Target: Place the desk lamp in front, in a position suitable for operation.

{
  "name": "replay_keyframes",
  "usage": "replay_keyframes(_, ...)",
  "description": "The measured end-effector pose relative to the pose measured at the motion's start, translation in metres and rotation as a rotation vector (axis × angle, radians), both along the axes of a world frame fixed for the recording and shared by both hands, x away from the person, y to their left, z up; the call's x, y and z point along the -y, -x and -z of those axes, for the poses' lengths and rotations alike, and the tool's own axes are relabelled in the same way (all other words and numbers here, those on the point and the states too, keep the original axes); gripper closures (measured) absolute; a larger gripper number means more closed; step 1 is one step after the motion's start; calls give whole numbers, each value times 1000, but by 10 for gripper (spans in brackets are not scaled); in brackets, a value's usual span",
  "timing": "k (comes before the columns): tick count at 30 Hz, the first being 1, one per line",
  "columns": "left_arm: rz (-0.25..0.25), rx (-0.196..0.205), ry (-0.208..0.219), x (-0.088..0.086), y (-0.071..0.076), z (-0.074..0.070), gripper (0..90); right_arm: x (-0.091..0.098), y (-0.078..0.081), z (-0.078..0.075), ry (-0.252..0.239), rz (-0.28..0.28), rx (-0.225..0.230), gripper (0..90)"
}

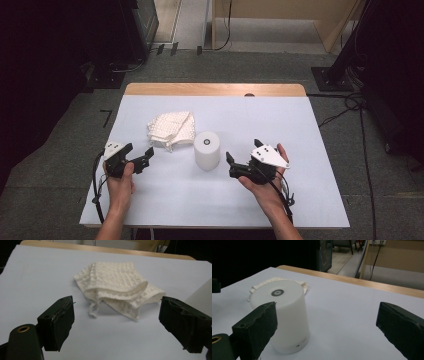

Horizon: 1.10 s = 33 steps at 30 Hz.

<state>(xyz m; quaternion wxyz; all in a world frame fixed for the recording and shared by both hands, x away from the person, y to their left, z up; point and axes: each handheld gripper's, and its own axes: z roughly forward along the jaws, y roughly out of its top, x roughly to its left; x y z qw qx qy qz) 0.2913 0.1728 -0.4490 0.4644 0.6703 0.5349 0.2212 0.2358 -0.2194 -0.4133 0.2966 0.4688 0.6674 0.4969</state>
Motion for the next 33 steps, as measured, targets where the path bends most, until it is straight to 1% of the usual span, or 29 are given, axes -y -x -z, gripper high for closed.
replay_keyframes(1, 0, 0, 0, 0, 0, 0, 132, 0, 0, 0, 0, 0, 0, 35)
replay_keyframes(2, 5, 4, -4, 3, -2, -1, 132, 5, 0, 1, -8, -3, -5, 35)
replay_keyframes(3, 7, 6, -12, 7, -5, -1, 132, 14, -1, 2, -7, 7, -8, 35)
replay_keyframes(5, 11, 5, -17, 11, -10, -1, 132, 18, -1, 3, -8, 12, -7, 35)
replay_keyframes(6, 14, 6, -19, 14, -13, -1, 132, 29, -2, 4, -7, 32, -9, 35)
replay_keyframes(7, 11, 8, -15, 17, -14, 0, 132, 29, -2, 4, -7, 32, -9, 35)
replay_keyframes(8, 6, 11, -35, 21, -19, 0, 132, 38, -2, 6, -8, 50, -10, 35)
replay_keyframes(9, 6, 11, -35, 21, -19, 0, 132, 38, -2, 6, -8, 50, -10, 35)
replay_keyframes(10, 2, 11, -56, 26, -23, 0, 132, 45, -3, 9, -18, 69, -19, 35)
replay_keyframes(11, 2, 11, -56, 26, -23, 0, 132, 45, -3, 9, -18, 69, -19, 35)
replay_keyframes(13, -10, 18, -65, 28, -28, 1, 133, 51, -4, 12, -20, 89, -26, 35)
replay_keyframes(15, -25, 3, -84, 30, -34, 2, 133, 56, -4, 15, -17, 102, -34, 35)
replay_keyframes(18, -47, -6, -118, 32, -42, 5, 133, 59, -6, 18, -15, 113, -42, 35)
replay_keyframes(20, -56, -20, -133, 31, -48, 7, 134, 60, -7, 21, -11, 115, -47, 35)
replay_keyframes(23, -80, -32, -142, 30, -55, 11, 136, 60, -9, 26, -3, 122, -58, 37)
replay_keyframes(25, -80, -38, -146, 30, -57, 13, 137, 60, -10, 26, -1, 123, -59, 37)
replay_keyframes(26, -77, -46, -145, 32, -59, 16, 138, 59, -10, 27, 0, 121, -62, 37)
replay_keyframes(28, -68, -61, -163, 35, -62, 21, 138, 58, -11, 29, 2, 122, -69, 38)
replay_keyframes(30, -67, -77, -162, 40, -66, 26, 138, 57, -12, 31, 9, 119, -72, 38)
replay_keyframes(31, -73, -87, -169, 42, -68, 29, 138, 55, -11, 32, 18, 118, -76, 38)
replay_keyframes(32, -77, -95, -190, 46, -69, 33, 138, 55, -11, 33, 22, 117, -75, 38)
replay_keyframes(33, -77, -95, -190, 46, -69, 33, 139, 54, -11, 33, 23, 116, -77, 38)
